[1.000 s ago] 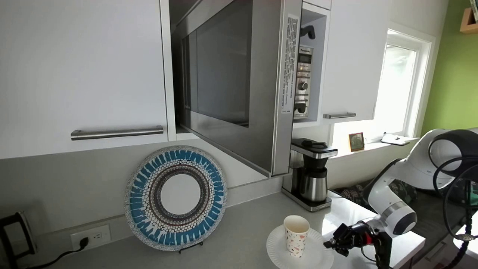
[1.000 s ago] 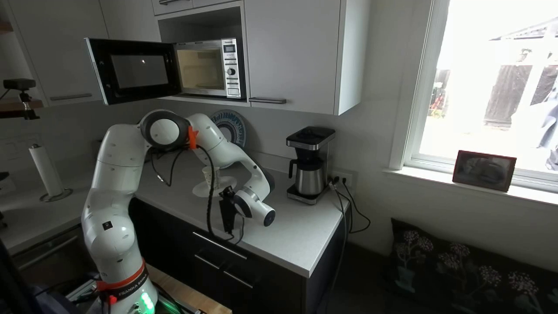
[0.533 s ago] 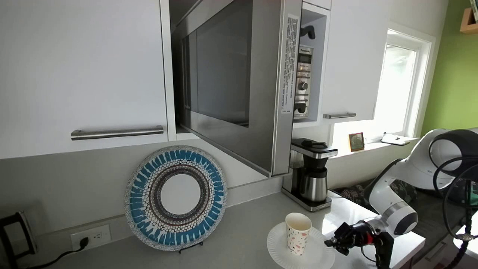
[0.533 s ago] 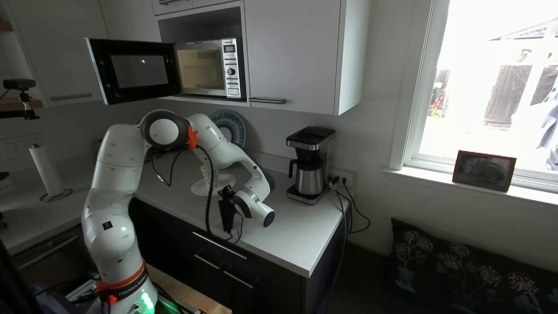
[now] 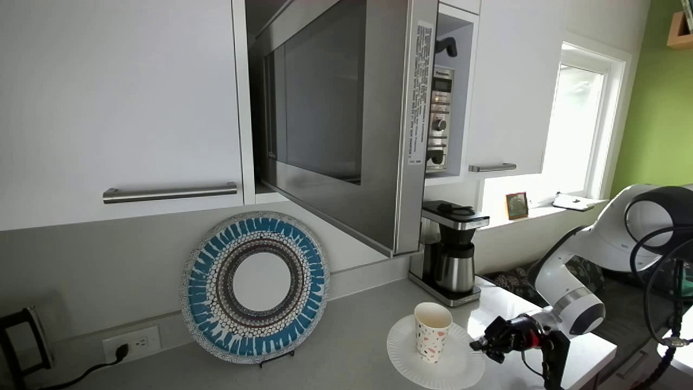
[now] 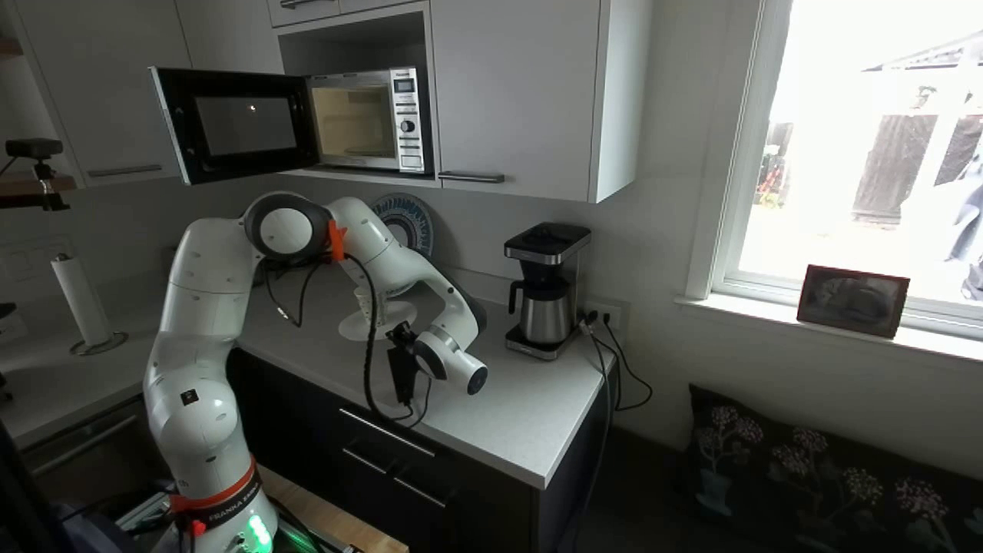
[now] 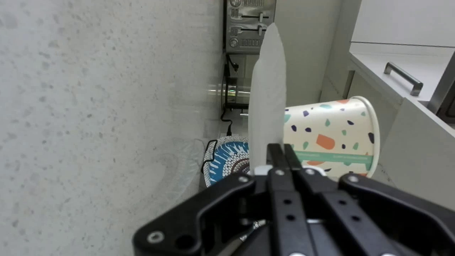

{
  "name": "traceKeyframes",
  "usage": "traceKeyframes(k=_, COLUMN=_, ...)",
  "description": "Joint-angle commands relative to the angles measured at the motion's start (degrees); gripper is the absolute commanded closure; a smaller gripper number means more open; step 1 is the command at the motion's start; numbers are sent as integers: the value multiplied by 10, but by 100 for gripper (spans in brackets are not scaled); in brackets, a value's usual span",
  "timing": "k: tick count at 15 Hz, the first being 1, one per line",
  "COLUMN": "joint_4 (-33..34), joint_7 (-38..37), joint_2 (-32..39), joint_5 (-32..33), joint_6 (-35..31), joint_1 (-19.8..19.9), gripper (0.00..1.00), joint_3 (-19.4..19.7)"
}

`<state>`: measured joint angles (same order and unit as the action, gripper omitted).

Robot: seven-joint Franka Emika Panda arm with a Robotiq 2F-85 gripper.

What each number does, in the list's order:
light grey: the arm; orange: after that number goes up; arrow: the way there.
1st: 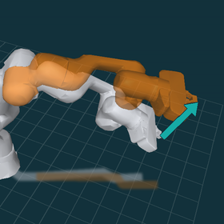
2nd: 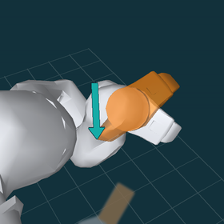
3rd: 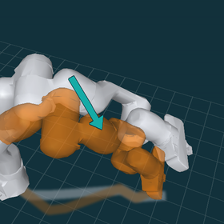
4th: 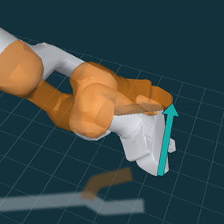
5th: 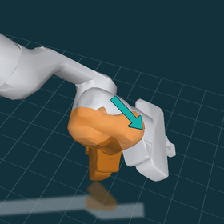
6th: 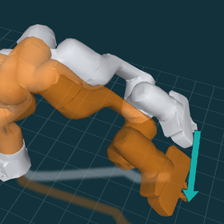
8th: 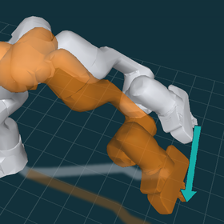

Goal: Put the plate and the cup in the microwave

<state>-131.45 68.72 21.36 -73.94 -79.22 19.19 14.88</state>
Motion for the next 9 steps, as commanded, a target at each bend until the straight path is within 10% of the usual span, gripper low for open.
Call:
traceKeyframes(k=1, joint_4=5, joint_7=-24, joint_2=-34, joint_5=-8, joint_6=22, joint_1=0, gripper=100, joint_3=12)
traceKeyframes(k=9, joint_4=18, joint_7=-140, joint_2=-81, joint_5=-23, joint_6=31, joint_1=-3, gripper=100, joint_3=22)
